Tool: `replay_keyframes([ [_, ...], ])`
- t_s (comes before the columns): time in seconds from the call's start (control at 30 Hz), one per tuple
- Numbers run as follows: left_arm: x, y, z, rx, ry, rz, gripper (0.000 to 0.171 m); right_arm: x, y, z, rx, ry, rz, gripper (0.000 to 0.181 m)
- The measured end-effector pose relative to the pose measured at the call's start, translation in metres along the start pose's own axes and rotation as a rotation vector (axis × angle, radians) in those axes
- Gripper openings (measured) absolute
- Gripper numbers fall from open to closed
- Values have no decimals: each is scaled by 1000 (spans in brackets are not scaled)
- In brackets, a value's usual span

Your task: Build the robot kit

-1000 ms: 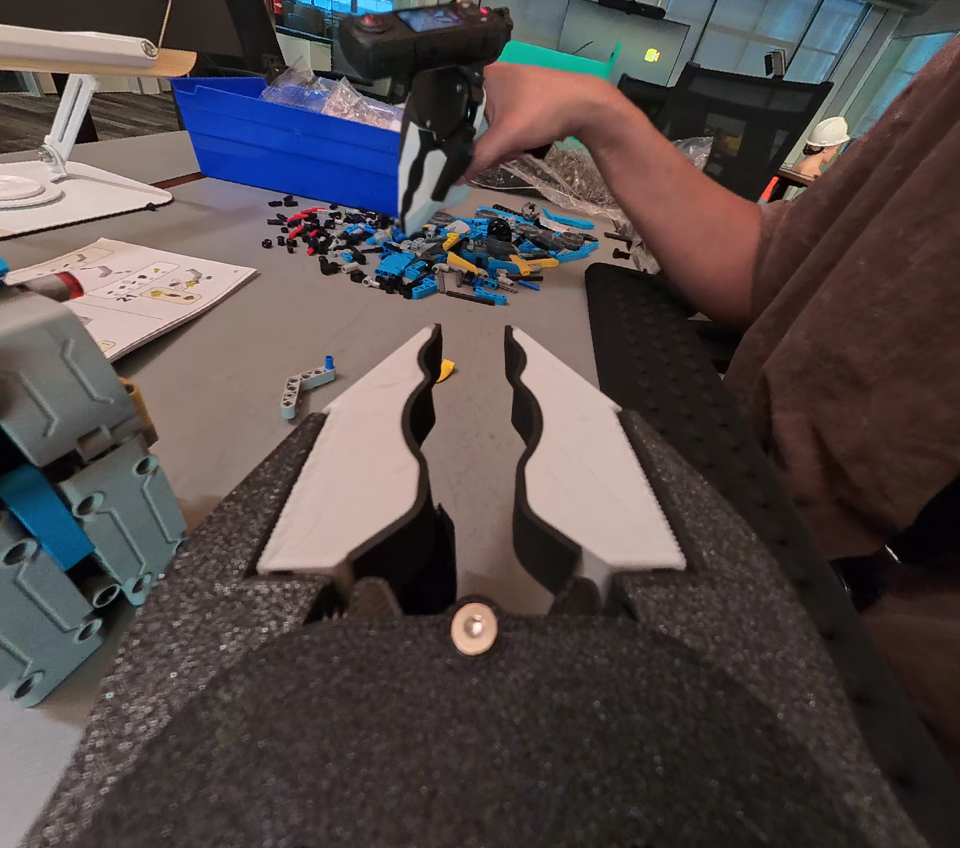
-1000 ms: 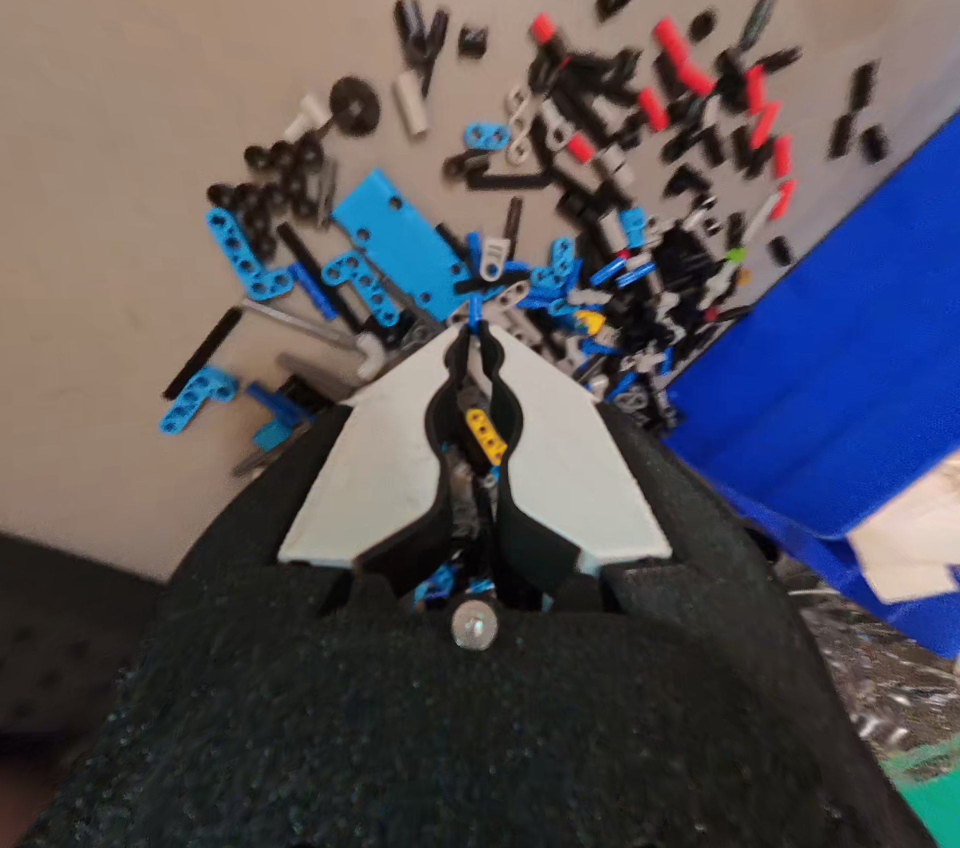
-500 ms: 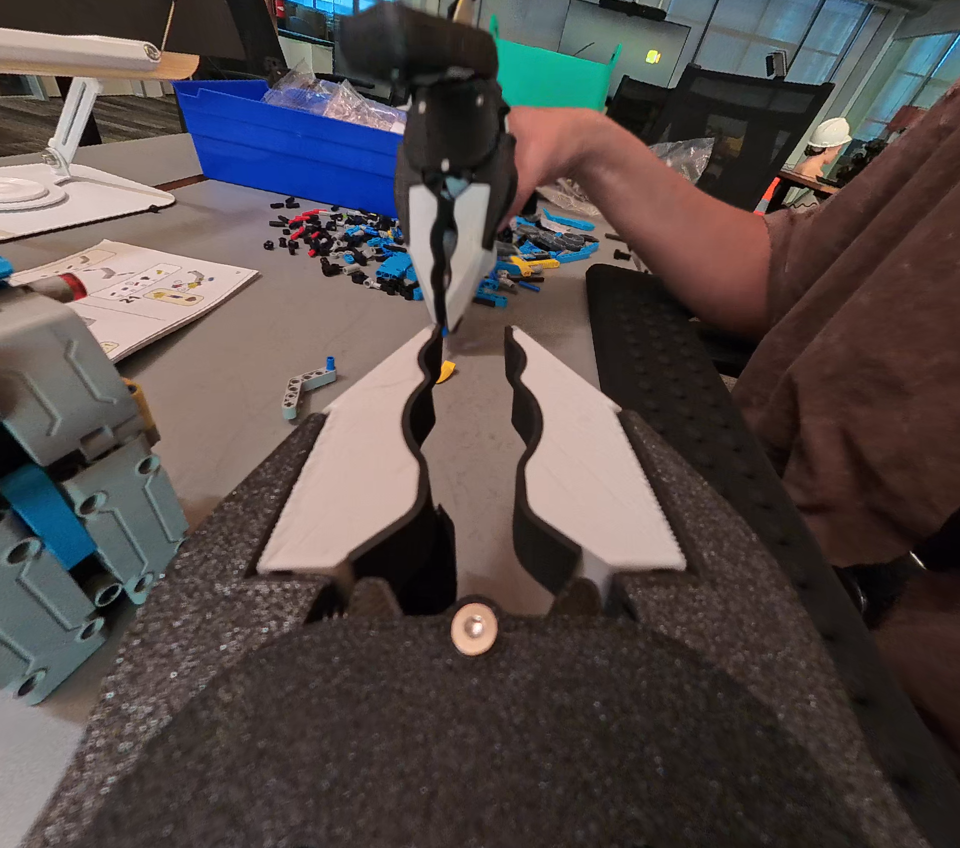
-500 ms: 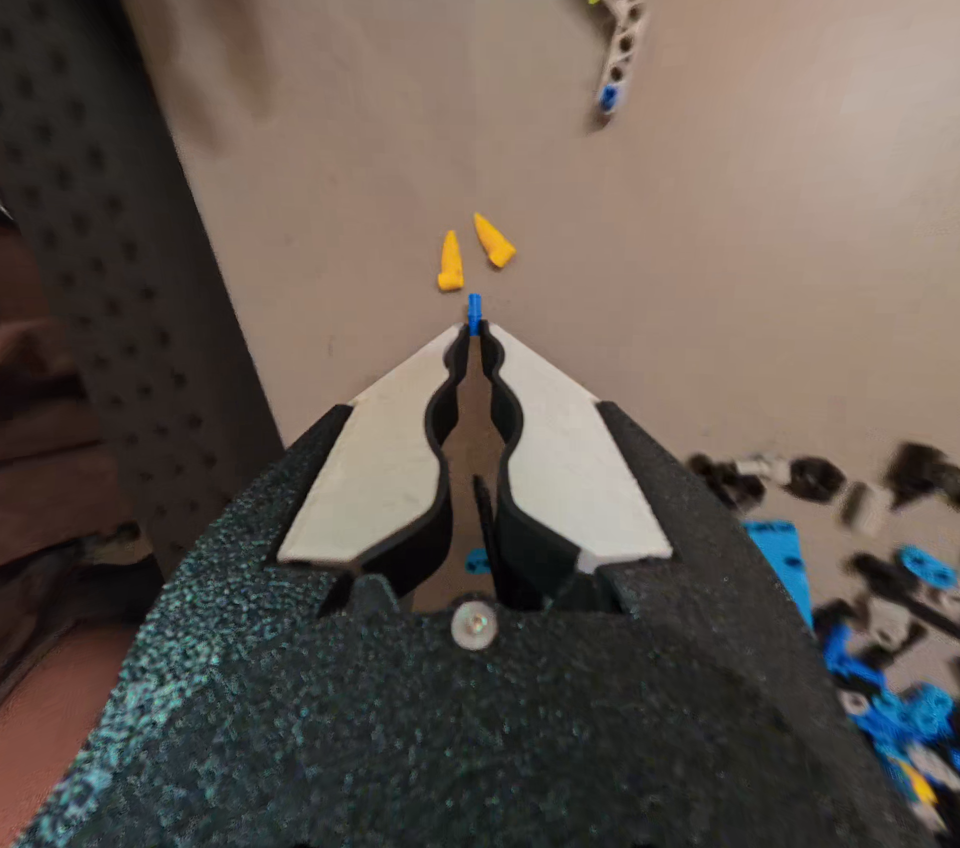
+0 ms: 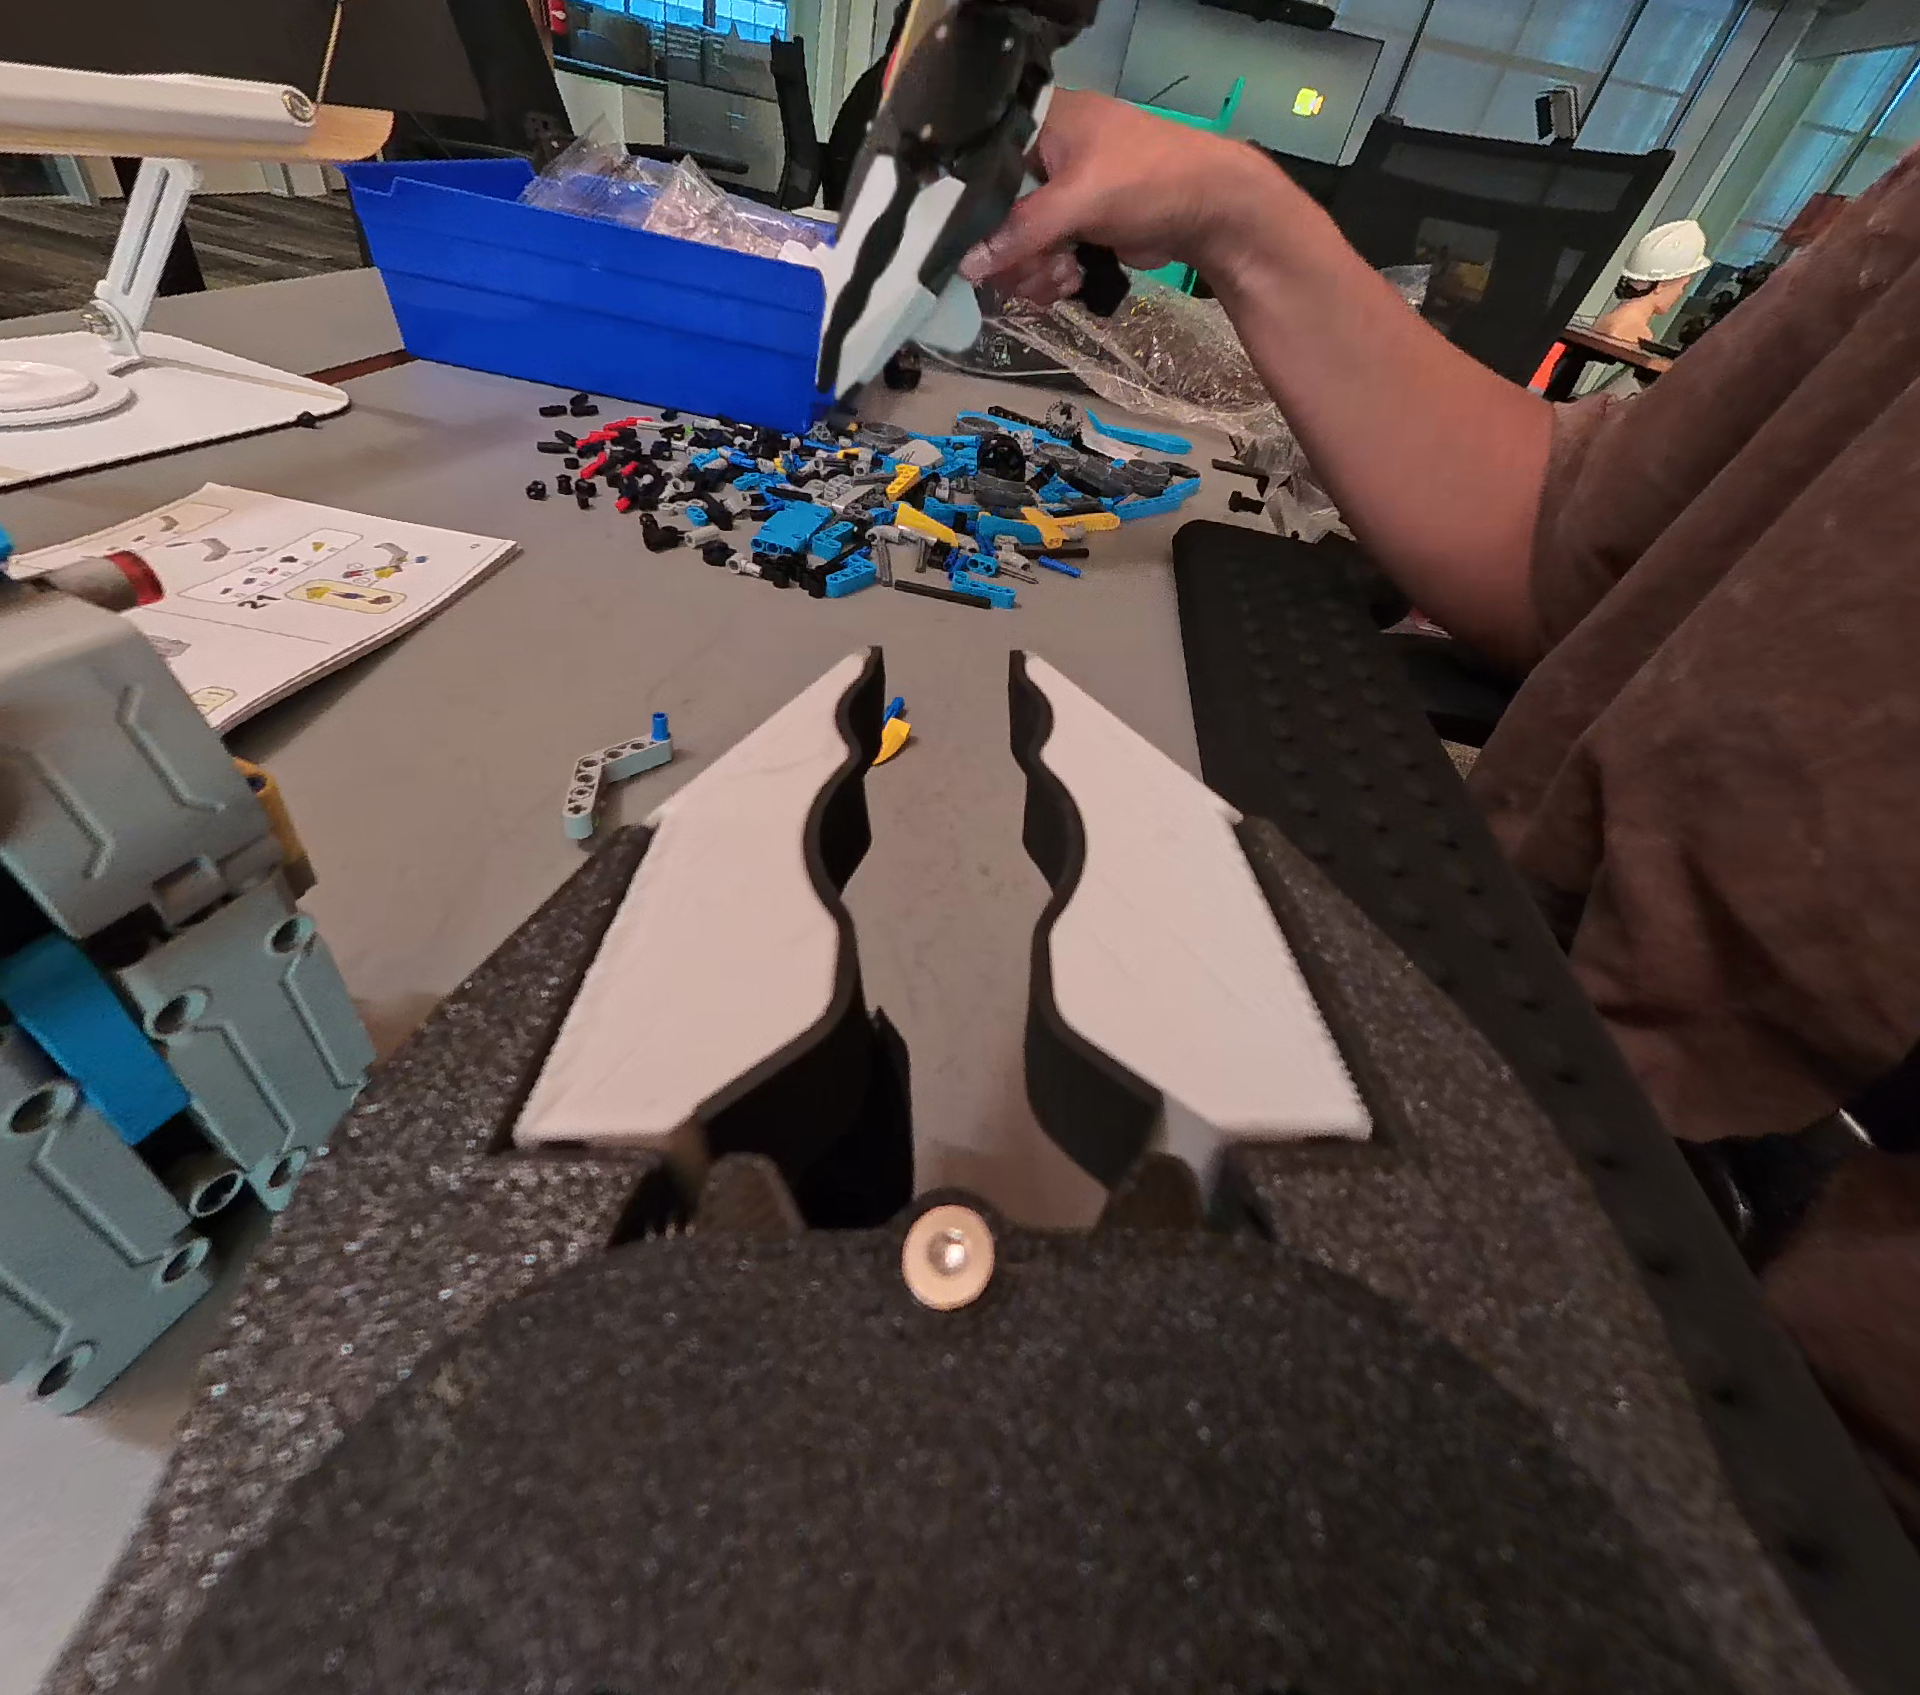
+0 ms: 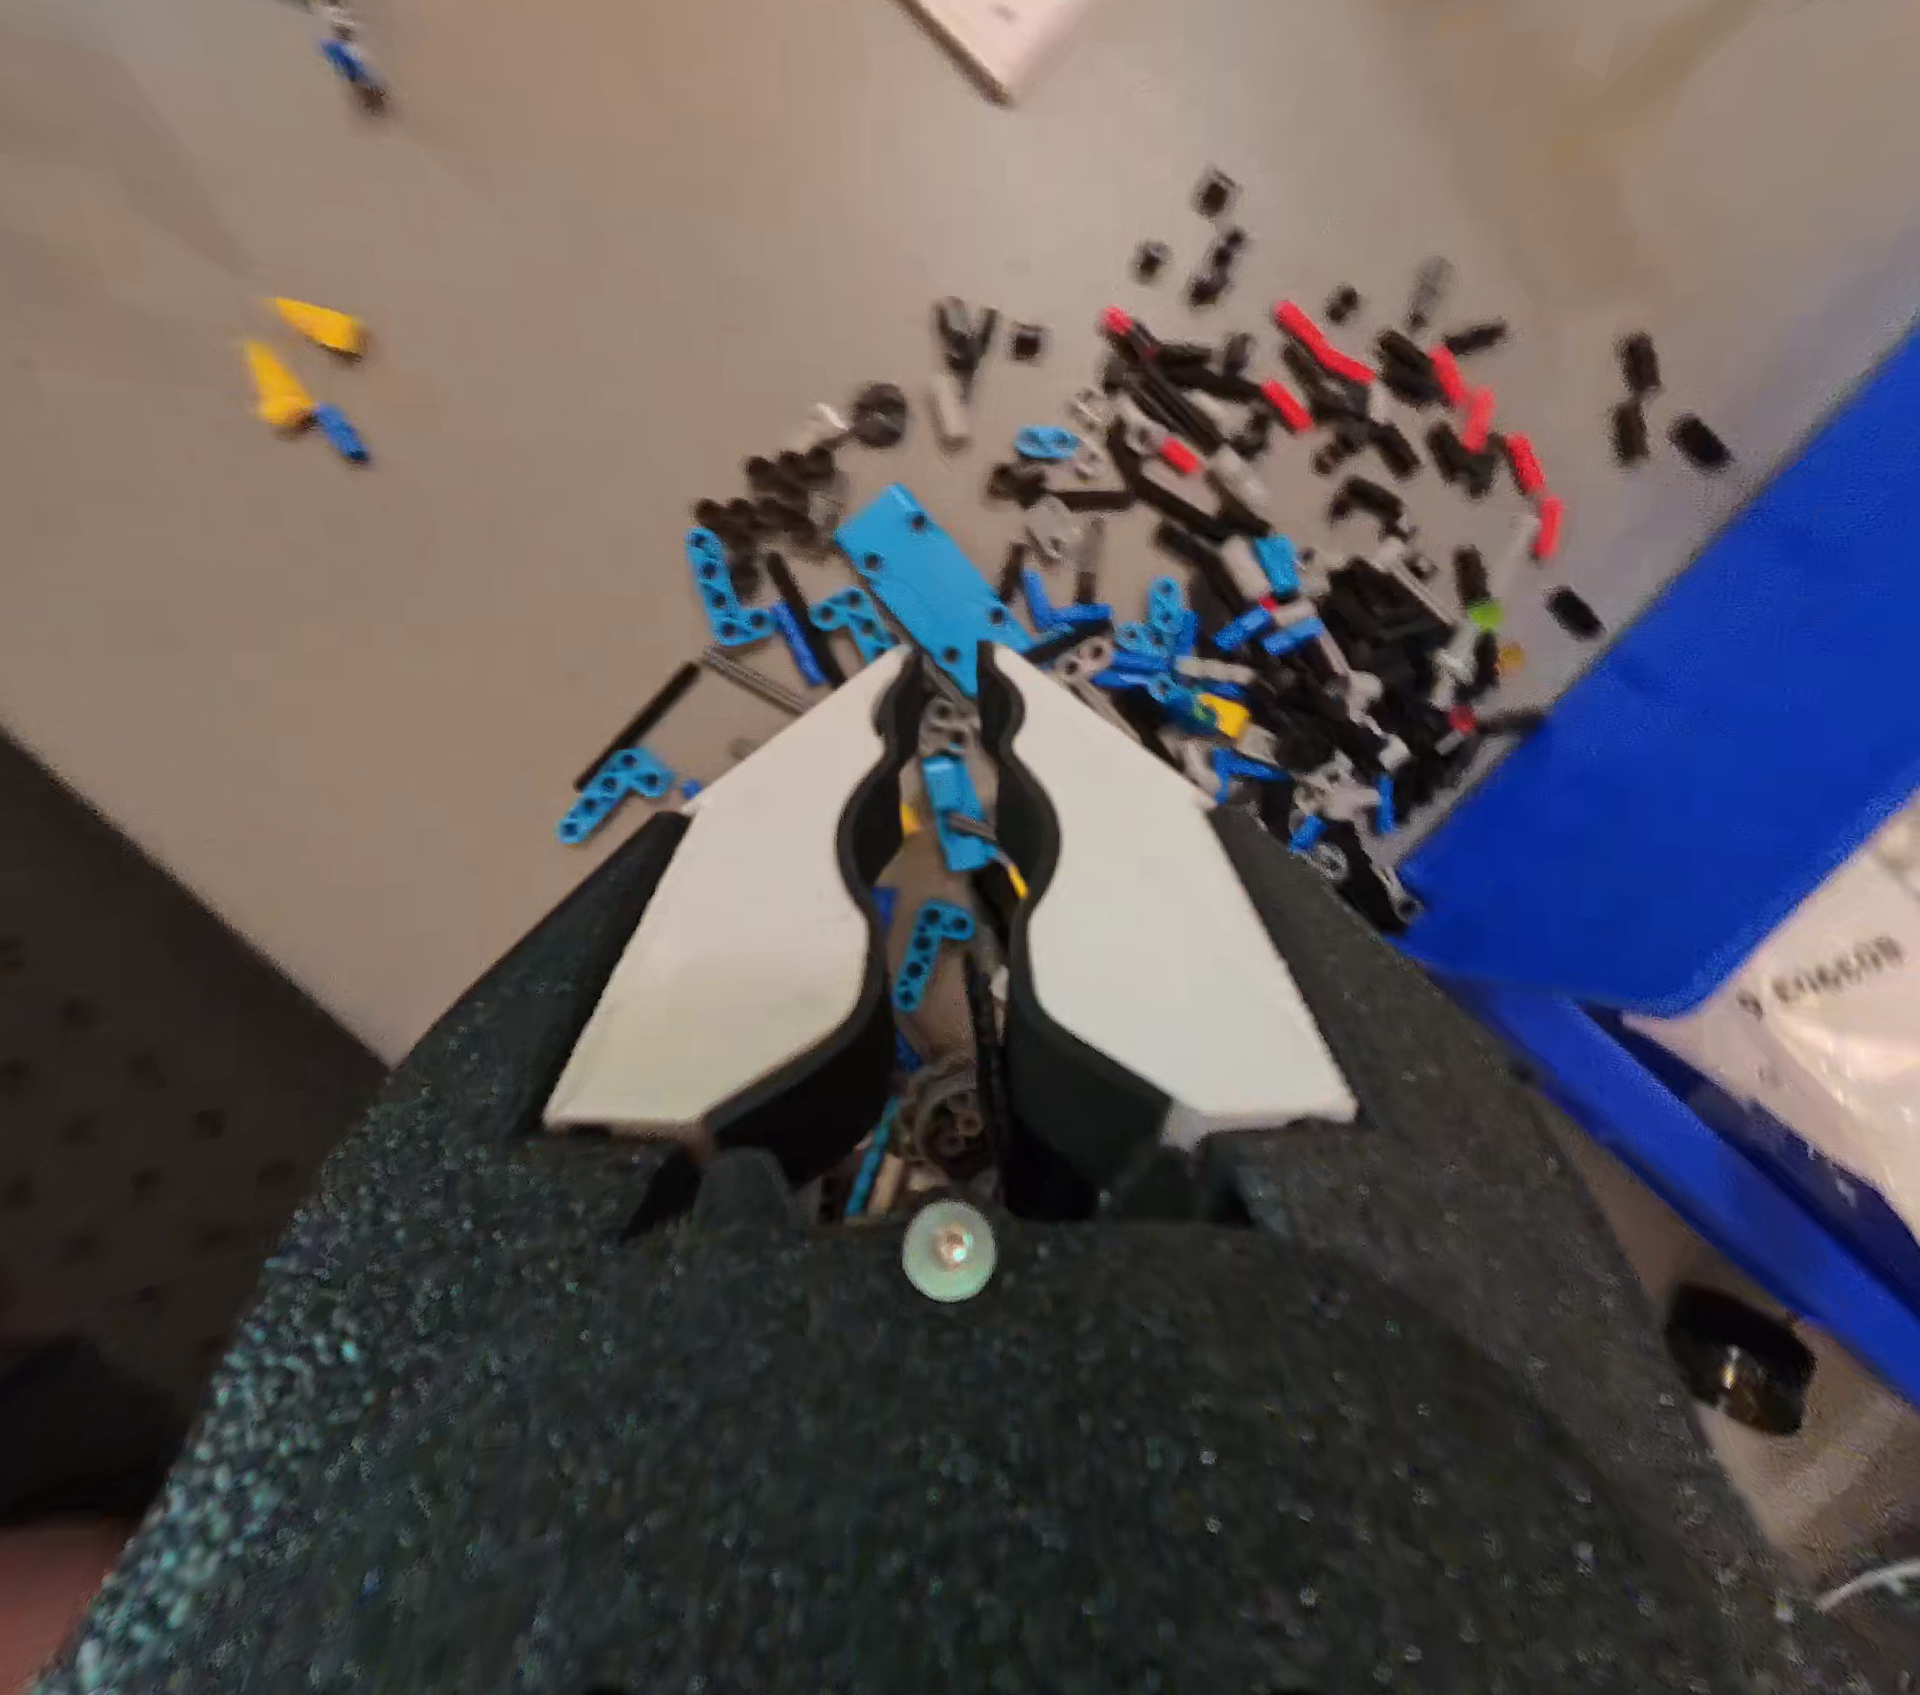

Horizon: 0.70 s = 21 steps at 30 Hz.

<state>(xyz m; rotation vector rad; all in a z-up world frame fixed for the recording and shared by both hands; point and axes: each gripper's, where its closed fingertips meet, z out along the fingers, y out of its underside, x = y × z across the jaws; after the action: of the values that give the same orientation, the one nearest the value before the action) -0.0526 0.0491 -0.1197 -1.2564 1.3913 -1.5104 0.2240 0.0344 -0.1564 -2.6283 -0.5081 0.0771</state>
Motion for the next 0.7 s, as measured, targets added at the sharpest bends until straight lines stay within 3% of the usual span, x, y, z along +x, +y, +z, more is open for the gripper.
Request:
replay_keyframes([
  [0.3,1,0,0,0,0,4,24,23,8,46,1,44,-25,4],
  [0.7,1,0,0,1,1,5,24,23,15,65,-14,6,-18,4],
])
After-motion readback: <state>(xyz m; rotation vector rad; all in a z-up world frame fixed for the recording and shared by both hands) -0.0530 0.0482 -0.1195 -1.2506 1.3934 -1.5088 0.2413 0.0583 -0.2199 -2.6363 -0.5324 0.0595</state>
